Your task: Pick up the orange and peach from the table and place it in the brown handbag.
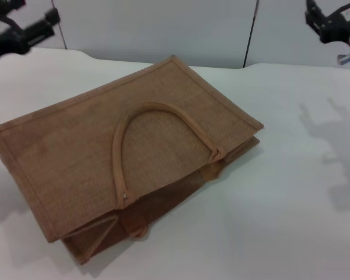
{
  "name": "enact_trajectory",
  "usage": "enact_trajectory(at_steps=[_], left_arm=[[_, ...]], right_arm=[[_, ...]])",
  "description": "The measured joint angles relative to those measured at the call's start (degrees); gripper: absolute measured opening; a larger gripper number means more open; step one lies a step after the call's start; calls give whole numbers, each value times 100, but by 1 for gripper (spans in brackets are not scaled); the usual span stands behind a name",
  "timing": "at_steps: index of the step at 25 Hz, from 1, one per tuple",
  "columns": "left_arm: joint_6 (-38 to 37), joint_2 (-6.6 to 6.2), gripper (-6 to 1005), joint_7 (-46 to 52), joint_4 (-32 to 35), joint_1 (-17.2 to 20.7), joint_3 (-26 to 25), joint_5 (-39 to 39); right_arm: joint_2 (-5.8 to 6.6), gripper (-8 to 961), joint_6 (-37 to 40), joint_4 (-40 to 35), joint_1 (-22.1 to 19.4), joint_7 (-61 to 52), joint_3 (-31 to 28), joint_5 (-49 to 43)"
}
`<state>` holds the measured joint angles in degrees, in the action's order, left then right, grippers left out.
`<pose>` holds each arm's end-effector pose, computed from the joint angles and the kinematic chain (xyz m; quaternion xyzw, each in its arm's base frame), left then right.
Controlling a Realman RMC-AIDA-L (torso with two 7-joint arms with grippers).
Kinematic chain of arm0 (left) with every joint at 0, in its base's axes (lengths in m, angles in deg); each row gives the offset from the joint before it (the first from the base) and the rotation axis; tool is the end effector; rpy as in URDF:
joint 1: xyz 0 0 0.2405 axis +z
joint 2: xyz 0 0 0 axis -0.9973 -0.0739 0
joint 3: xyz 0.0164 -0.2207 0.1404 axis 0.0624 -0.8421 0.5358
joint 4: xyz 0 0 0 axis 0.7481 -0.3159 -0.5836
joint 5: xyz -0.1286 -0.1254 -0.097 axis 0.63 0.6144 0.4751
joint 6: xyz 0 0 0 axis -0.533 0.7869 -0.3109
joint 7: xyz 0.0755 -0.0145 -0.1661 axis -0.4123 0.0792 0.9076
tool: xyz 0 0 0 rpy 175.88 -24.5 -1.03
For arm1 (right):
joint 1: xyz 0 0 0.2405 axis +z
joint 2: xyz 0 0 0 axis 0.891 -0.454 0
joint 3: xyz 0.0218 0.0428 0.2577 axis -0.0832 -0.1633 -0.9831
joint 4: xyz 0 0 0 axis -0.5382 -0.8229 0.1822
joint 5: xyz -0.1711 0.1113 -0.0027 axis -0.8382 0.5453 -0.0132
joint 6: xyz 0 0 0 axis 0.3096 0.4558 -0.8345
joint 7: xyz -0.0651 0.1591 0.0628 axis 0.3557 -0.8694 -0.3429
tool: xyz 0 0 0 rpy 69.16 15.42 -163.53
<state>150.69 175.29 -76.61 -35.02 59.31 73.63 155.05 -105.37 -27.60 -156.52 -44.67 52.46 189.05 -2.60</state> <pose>-0.2748 0.4057 0.0924 -0.8001 -0.1620 -0.3405 0.4665 0.1888 0.4394 0.0094 -0.7694 0.1005 0.1717 0.6070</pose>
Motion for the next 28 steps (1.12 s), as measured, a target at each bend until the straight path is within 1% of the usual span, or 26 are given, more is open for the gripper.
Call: enact_trajectory(at_steps=[1, 3, 6, 8, 9, 12, 13, 14, 17, 20, 24, 28], left_arm=[[-91, 0, 871, -314, -281, -59, 0, 83], [-303, -1, 871, -1070, -915, -236, -7, 343], [-728, -18, 870, -2142, -1886, -546, -43, 889], [-975, -29, 869, -2812, -2467, -719, -55, 1305], [-1061, -32, 869, -3255, -2822, -813, -59, 1617], [-1067, -35, 868, -3990, -3341, -938, -66, 2269], [-1050, -35, 868, -4516, -3762, -1067, -64, 2811], [-1050, -35, 868, -4516, -3762, -1067, -64, 2811], [-1065, -40, 867, -4726, -4072, -1166, -56, 3098], [-1103, -42, 866, -4730, -4161, -1180, -65, 3107], [-1190, -44, 865, -4734, -4188, -1200, -56, 3111], [-1298, -52, 750, -4736, -4194, -1216, -34, 3105]], right_arm=[[0, 680, 0, 0, 0, 0, 0, 0], [-1, 679, 949, 595, 121, -159, 343, 21], [6, 678, 1859, 1563, 487, -701, 786, 33], [10, 677, 2233, 2314, 812, -1323, 1086, 21], [11, 677, 2308, 2489, 889, -1481, 1159, 16], [4, 678, 2749, 3236, 1196, -1948, 1402, 11], [-3, 678, 2863, 3457, 1283, -2038, 1444, 21], [-5, 678, 2948, 3654, 1362, -2164, 1480, 34], [-4, 678, 2987, 3916, 1479, -2567, 1510, 37], [-4, 678, 2990, 4010, 1517, -2931, 1527, 15], [-2, 678, 2978, 4089, 1572, -2965, 1531, 16], [-1, 678, 2971, 4158, 1611, -2971, 1587, 14]])
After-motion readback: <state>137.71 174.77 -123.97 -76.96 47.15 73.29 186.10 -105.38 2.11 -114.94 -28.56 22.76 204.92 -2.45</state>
